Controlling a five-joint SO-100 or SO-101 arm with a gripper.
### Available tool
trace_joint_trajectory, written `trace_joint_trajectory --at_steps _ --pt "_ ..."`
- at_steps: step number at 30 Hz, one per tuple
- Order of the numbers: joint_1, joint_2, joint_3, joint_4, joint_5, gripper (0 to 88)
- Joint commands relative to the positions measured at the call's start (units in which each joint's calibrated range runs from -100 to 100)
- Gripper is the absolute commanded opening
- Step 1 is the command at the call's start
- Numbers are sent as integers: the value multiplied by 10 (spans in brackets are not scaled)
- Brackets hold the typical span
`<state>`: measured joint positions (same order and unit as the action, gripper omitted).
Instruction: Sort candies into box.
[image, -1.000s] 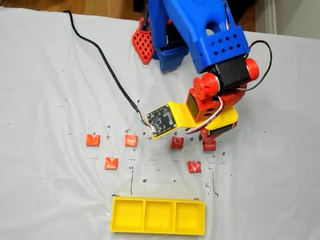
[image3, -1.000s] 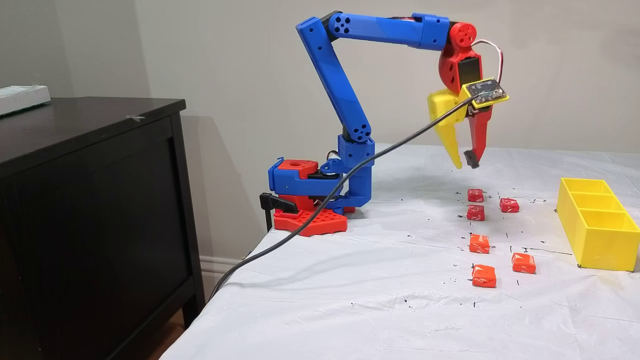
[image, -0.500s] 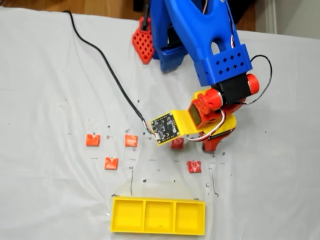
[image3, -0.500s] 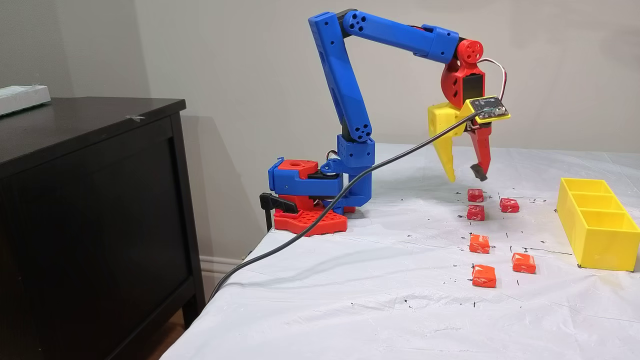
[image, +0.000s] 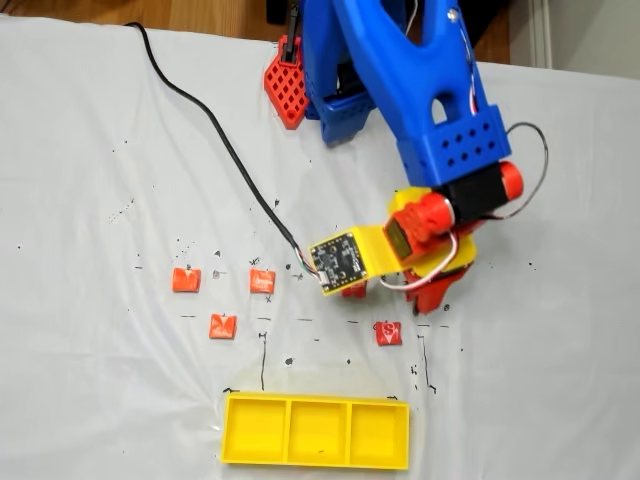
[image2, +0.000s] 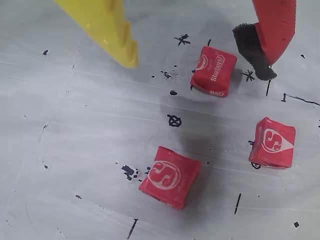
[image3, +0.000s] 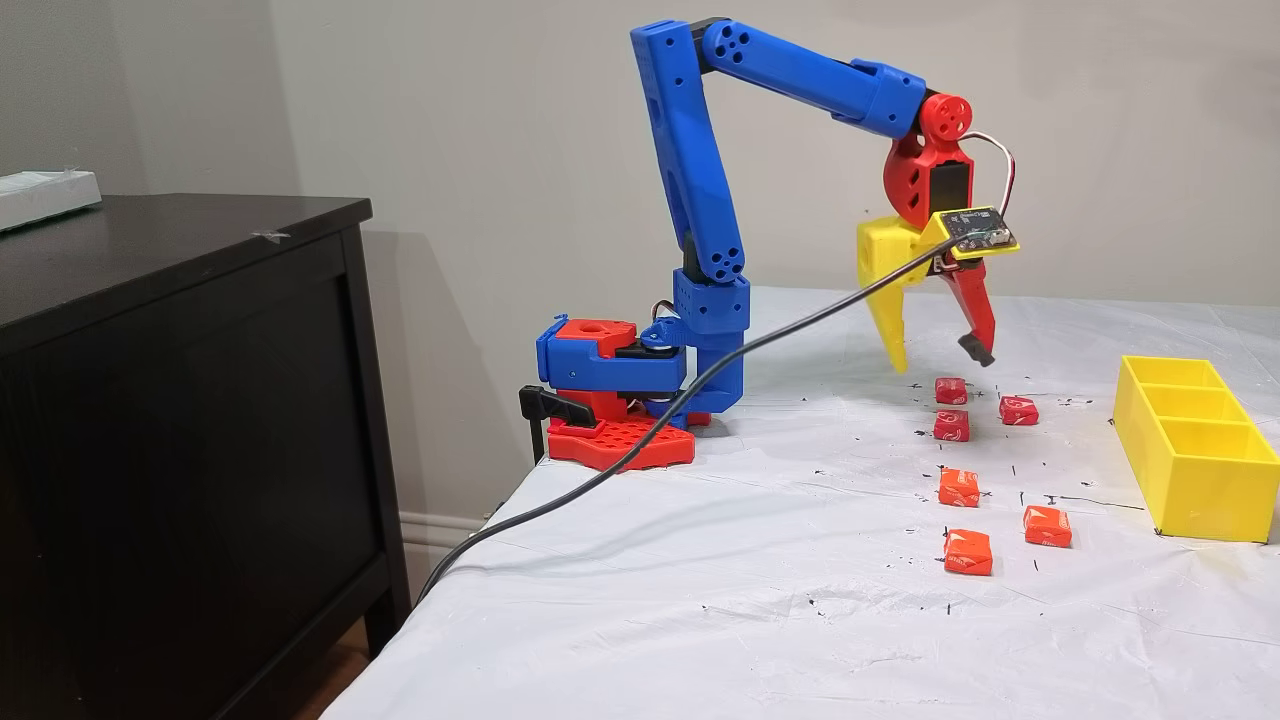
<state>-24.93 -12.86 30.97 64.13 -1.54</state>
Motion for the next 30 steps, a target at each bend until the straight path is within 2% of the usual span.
trace_joint_trajectory --at_steps 1,9,20,30 --pt "-4 17 -70 -2 -9 332" --pt "-11 13 -45 -35 -16 388" --pt "-17 51 -83 -1 -13 334" --pt "-22 68 -66 -34 -13 327"
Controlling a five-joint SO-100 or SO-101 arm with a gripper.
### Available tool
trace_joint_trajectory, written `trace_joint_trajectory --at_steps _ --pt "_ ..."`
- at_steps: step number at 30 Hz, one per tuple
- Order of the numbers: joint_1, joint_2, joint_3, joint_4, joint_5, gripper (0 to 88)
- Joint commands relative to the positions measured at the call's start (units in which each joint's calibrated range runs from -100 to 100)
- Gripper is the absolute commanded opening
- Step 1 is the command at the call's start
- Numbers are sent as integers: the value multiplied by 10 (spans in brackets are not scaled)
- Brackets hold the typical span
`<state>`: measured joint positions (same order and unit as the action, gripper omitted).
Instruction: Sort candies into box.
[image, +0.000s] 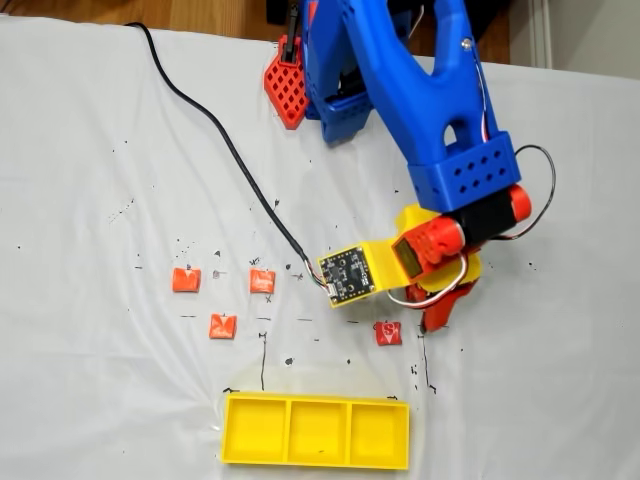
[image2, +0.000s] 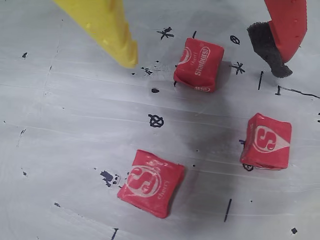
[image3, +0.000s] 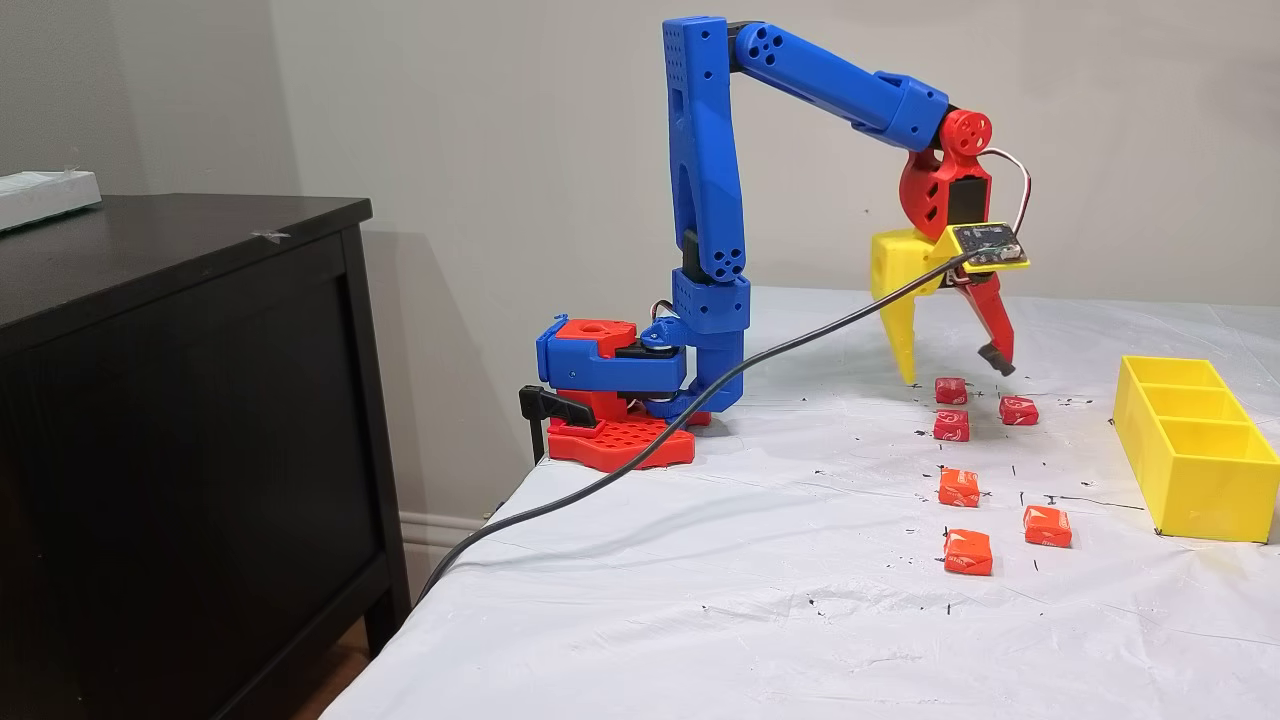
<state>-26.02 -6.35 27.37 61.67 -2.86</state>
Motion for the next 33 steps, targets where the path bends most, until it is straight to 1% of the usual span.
trace_joint_trajectory --at_steps 1,14,21,23,28,33 --pt "-11 7 -30 -12 0 327" --pt "-20 66 -54 -31 0 301" --pt "-26 75 -46 -46 3 250" --pt "-25 81 -52 -46 3 211" --pt "-23 72 -48 -58 5 42" --pt "-18 51 -39 -60 7 2"
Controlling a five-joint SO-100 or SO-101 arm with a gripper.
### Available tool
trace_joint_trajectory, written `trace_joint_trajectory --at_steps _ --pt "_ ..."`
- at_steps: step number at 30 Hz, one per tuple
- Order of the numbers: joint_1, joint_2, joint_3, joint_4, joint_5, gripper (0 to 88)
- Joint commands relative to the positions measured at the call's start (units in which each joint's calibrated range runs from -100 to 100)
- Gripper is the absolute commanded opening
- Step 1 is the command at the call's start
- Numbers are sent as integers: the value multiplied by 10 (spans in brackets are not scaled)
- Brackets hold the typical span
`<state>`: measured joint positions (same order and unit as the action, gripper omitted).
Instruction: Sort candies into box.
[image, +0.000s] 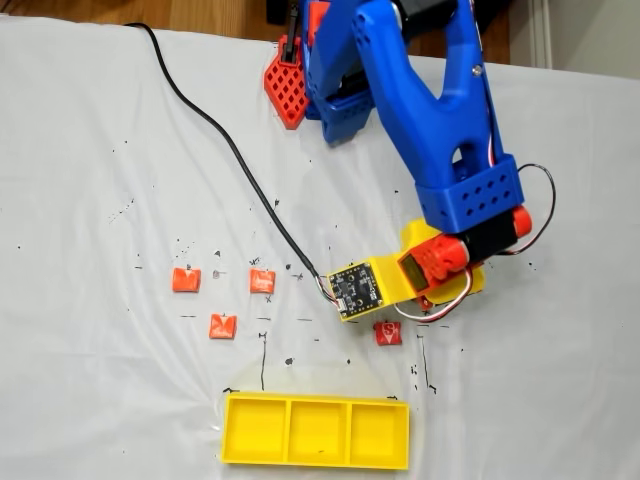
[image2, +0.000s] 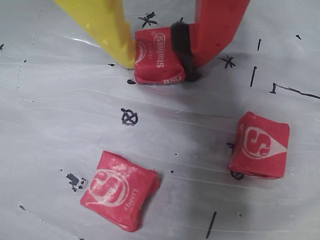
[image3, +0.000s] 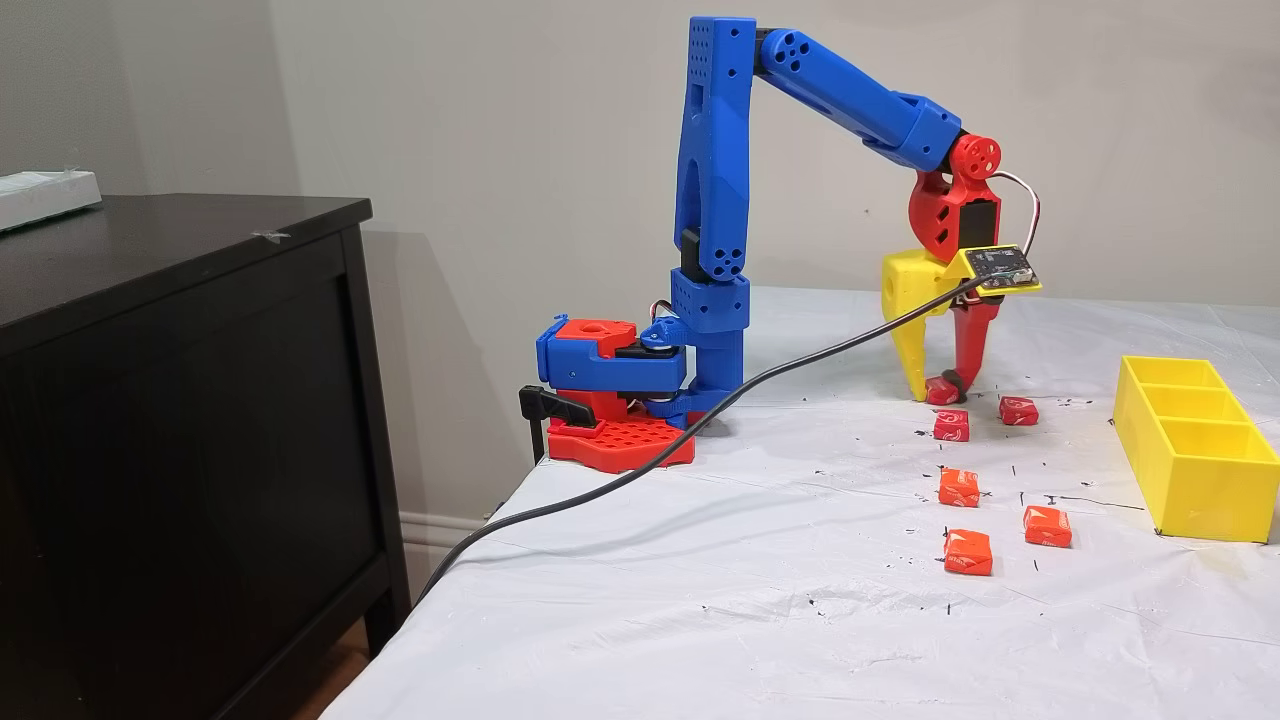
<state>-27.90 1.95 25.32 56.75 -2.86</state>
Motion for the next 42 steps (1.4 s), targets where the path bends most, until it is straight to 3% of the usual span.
trace_joint_trajectory --at_steps 1,13,24,42 --pt "3 -40 -19 -9 7 2" --pt "77 -204 -62 30 15 2" --pt "160 -248 -71 -110 -18 2" --pt "170 -147 -73 -281 -13 2"
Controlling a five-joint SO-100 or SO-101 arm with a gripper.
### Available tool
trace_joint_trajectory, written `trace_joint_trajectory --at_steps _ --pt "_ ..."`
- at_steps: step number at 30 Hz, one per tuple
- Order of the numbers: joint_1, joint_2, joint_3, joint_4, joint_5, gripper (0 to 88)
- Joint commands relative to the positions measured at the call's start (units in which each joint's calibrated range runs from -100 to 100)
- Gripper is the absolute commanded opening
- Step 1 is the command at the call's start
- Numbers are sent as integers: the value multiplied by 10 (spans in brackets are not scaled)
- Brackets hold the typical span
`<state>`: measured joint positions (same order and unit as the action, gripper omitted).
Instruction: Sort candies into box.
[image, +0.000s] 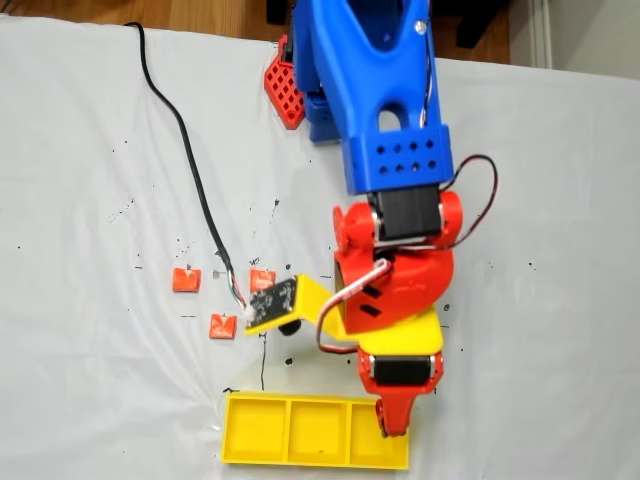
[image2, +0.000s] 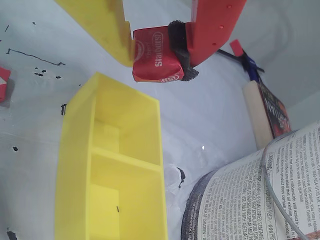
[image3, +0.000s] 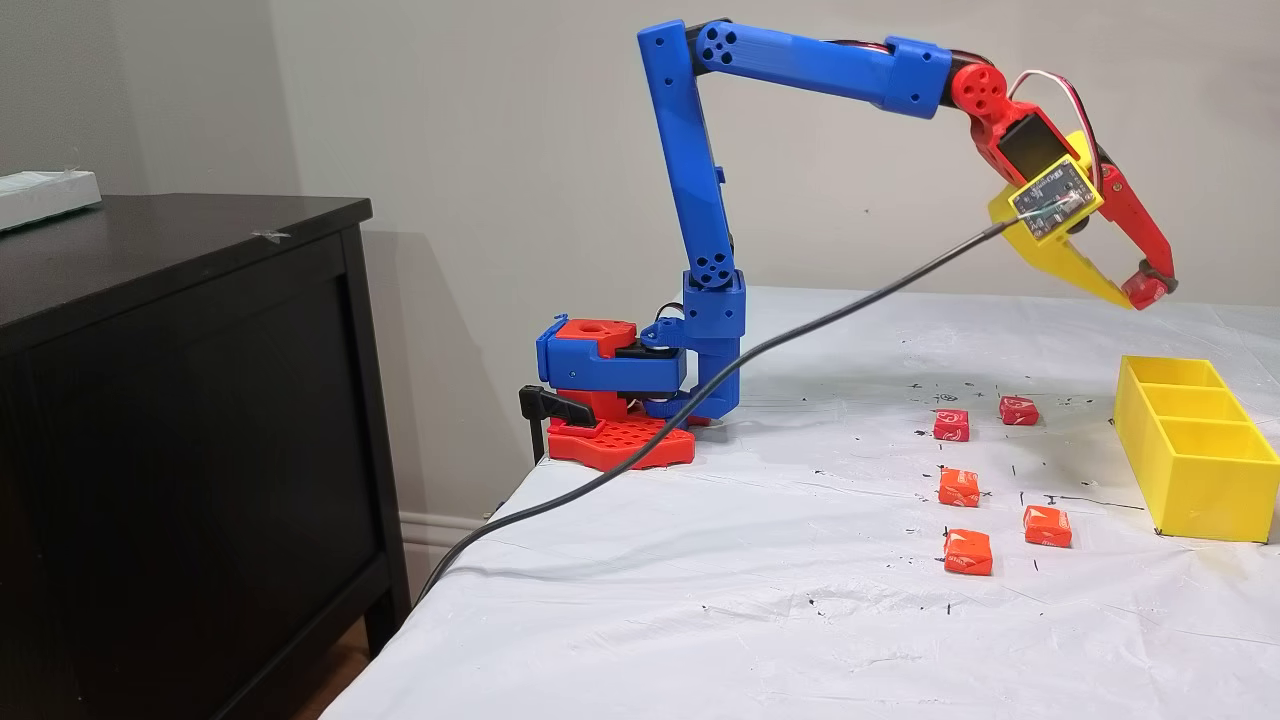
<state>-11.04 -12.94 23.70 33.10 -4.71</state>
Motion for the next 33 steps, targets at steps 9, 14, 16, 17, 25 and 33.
trace_joint_trajectory --at_steps 9,14,16,17,25,33 --pt "-4 23 -54 -55 6 2" --pt "-5 58 -104 -2 0 1" --pt "-5 72 -119 9 2 1" --pt "-5 73 -119 6 4 1" --pt "-6 83 -115 -6 10 1" --pt "-6 116 -142 8 22 1"
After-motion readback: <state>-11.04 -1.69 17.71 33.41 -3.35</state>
